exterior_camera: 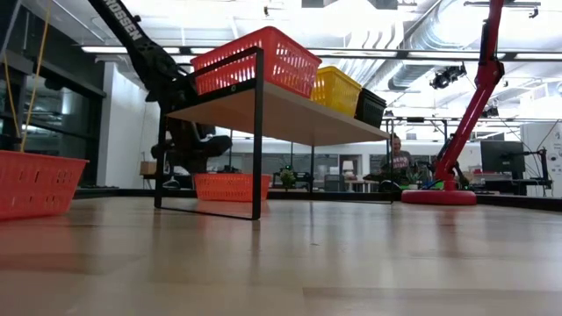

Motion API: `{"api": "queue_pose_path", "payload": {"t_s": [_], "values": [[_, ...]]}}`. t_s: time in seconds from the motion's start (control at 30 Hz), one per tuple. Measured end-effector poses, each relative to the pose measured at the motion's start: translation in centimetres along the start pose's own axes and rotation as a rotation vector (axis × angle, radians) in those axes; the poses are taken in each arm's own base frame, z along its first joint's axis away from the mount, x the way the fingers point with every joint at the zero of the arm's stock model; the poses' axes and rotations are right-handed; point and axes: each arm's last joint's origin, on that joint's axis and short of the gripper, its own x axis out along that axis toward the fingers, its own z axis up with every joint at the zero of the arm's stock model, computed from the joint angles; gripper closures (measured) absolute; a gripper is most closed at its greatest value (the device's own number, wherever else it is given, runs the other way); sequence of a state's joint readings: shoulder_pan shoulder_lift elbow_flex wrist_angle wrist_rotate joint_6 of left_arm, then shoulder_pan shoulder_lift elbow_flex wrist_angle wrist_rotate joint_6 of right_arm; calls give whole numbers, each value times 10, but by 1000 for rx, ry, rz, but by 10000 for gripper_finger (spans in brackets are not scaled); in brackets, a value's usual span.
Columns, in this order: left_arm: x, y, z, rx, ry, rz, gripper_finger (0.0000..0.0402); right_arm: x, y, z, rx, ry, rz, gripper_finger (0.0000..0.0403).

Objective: Stack baskets on shelf by color
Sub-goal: Stack the top orange basket on top of the orange basket on the shelf

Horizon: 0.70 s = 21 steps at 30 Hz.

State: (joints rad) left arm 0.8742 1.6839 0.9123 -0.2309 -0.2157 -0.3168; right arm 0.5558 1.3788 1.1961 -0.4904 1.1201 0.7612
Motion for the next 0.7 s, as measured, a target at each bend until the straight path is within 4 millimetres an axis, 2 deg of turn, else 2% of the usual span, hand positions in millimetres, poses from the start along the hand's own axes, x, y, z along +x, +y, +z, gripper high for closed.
{"api": "queue_pose_path", "payload": {"t_s": [0.13,0.27,0.5,0.7], "values": [[-13,2,4,1,-25,-7,394,3,-1,0,3,13,6,155],[-42,6,14,-12,-113,-24,398,3,-1,1,5,16,7,155],[-123,22,27,-89,-378,-60,401,3,-1,0,28,19,10,155],[-190,30,17,-100,-547,-193,401,3,-3,-2,-49,32,-2,155]]}}
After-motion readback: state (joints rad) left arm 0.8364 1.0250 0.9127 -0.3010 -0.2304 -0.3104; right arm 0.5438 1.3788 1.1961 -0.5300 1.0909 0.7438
